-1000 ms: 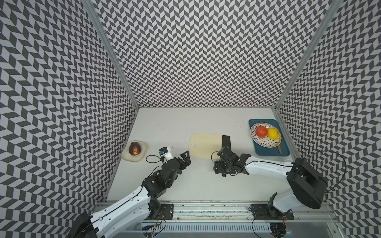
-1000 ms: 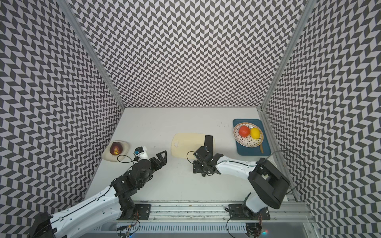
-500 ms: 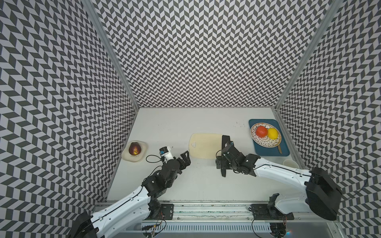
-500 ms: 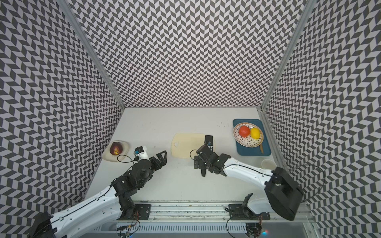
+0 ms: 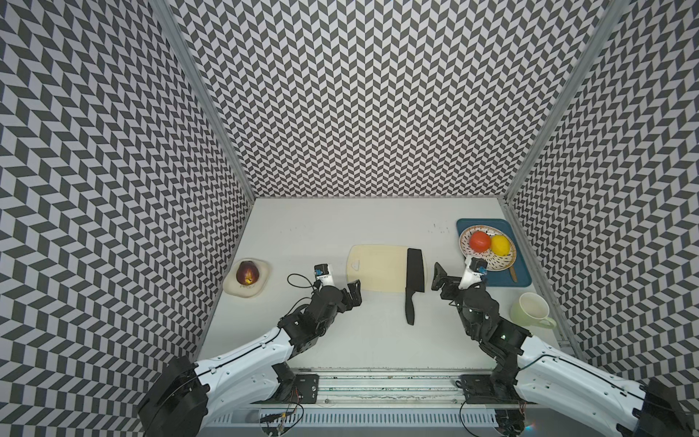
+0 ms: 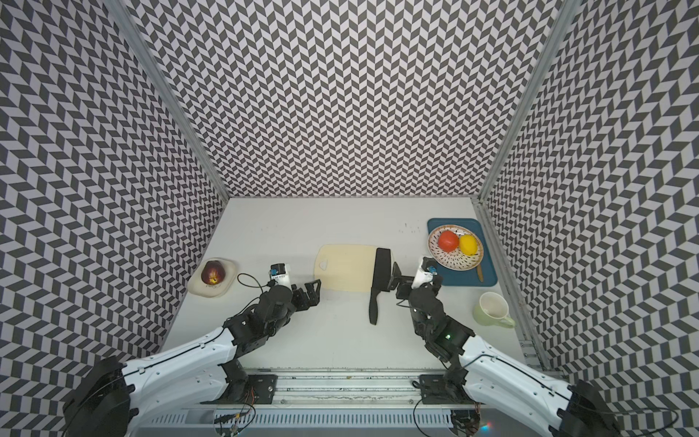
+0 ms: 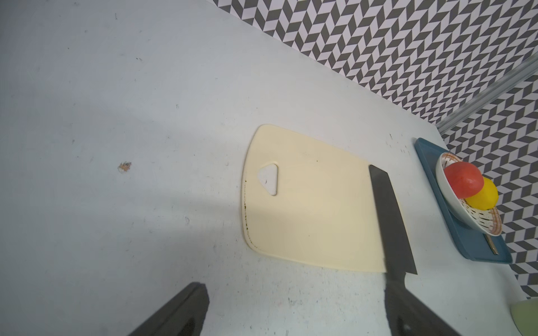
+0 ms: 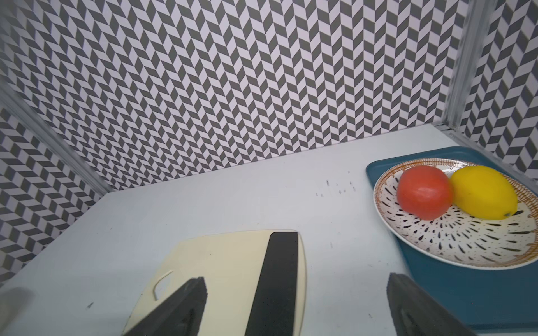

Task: Align the knife with the edge of the cutting board
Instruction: Reset both arms

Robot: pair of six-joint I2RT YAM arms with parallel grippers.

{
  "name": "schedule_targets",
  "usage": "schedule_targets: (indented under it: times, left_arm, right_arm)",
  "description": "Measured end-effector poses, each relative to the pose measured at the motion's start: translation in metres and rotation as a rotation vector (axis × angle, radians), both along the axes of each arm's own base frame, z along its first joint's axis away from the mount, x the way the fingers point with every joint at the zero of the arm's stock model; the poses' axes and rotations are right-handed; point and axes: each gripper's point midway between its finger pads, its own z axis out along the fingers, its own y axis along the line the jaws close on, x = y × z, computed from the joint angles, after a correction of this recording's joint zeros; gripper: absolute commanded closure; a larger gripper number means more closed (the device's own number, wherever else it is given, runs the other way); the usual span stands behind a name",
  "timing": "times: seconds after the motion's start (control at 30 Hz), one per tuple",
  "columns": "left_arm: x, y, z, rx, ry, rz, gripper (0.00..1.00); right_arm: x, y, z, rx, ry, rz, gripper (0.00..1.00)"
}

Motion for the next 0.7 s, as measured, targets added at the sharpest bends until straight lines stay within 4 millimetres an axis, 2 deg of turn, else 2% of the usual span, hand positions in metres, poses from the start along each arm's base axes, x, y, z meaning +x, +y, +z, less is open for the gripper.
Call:
schedule_targets:
  times: [0.17, 0.3, 0.53, 0.7]
  left_arm:
    - [0.025, 0.018, 0.027, 0.059, -0.118, 0.171, 0.00]
    - [0.045, 0.044, 0.037, 0.176, -0.167, 0.299, 0.00]
    - [0.082, 0.135, 0.046, 0.373, -0.159, 0.543, 0.00]
    - [0.100, 0.182, 0.024, 0.492, -0.090, 0.618, 0.00]
  right_arm:
    - [0.026, -0.051, 0.006, -0.043, -0.051, -0.168, 0.00]
    - [0.044, -0.083, -0.003, -0.075, -0.036, -0.256, 0.00]
    - [0.061, -0.123, -0.030, -0.094, 0.007, -0.335, 0.00]
    - [0.069, -0.127, -0.056, -0.130, 0.038, -0.317, 0.00]
